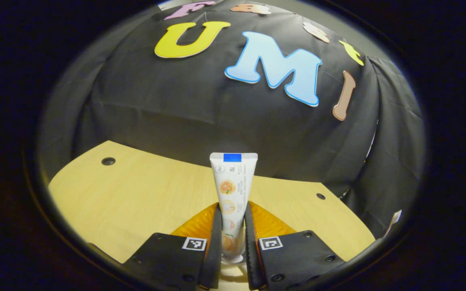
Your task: Put the toothbrush and toothpaste on the desktop into the cup, then pick up the cup and place it on the coaster on the desktop.
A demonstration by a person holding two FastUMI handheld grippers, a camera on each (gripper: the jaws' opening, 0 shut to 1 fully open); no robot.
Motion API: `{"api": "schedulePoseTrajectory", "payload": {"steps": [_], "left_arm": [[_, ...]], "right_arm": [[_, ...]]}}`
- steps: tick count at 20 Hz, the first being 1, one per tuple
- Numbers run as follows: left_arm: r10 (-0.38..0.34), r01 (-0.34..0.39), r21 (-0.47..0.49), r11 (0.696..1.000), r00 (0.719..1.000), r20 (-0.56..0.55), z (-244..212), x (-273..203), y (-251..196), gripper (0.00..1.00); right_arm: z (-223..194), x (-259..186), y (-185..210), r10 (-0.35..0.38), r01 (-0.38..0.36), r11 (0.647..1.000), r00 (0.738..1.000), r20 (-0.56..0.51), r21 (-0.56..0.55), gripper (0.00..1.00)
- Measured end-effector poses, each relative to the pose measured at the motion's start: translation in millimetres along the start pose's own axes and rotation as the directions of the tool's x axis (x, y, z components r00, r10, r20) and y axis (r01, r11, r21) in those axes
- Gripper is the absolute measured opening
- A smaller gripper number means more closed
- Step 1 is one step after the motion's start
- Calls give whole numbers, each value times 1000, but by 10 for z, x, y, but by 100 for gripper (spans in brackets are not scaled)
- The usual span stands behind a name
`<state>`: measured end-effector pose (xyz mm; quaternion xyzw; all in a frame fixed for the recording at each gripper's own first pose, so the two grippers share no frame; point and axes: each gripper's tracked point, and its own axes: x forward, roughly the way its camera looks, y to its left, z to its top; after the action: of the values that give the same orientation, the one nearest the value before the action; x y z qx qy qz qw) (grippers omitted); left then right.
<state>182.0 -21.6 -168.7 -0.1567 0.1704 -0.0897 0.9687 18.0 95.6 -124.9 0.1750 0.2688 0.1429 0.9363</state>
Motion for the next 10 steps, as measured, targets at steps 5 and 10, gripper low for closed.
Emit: {"api": "schedulePoseTrajectory", "payload": {"steps": [5,10], "left_arm": [[-47,49,17,999,994,-99,-201,-107,-92,44],[-54,57,48,997,997,-61,-29,-355,-68,82]], "right_arm": [[330,166,175,40,-38,998,998,46,-52,5],[586,269,378,83,-73,992,993,88,-106,5]]}}
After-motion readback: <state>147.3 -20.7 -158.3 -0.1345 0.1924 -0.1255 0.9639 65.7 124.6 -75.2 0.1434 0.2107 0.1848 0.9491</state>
